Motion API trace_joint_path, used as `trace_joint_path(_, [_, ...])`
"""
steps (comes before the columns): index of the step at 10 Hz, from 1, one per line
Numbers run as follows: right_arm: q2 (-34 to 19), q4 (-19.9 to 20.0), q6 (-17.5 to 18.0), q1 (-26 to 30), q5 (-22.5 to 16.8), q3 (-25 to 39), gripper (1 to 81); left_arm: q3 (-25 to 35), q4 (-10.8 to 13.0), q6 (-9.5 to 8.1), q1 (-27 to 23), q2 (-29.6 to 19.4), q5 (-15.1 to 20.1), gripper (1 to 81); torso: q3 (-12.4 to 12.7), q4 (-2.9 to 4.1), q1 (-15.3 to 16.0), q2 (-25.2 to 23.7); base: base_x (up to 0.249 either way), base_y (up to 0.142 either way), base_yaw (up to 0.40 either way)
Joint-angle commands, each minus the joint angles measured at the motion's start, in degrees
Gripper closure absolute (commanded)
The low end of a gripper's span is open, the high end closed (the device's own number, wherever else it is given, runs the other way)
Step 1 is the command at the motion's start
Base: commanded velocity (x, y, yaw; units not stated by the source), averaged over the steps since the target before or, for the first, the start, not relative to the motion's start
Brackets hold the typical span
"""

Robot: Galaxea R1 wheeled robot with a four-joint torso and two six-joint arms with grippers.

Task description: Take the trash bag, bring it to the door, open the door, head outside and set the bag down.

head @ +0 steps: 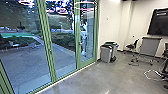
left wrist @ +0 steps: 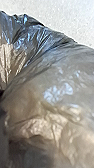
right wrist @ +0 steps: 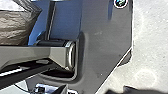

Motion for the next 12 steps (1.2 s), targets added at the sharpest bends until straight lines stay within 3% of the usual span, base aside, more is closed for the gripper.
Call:
trace_joint_path(1, [-0.11,-0.42,-0.16,2.72,-3.23,-0.08,1.0,-0.09,-0.28,0.06,-3.30,-0.03,4.25,81.1,0.00,0.00,0.00,0.00,0.150,-0.074,0.000])
trace_joint_path(12, [-0.11,-0.42,-0.16,2.80,-3.23,-0.08,1.0,-0.09,-0.37,0.06,-3.30,-0.03,4.25,81.1,0.00,0.00,0.00,0.00,0.151,-0.006,0.000])
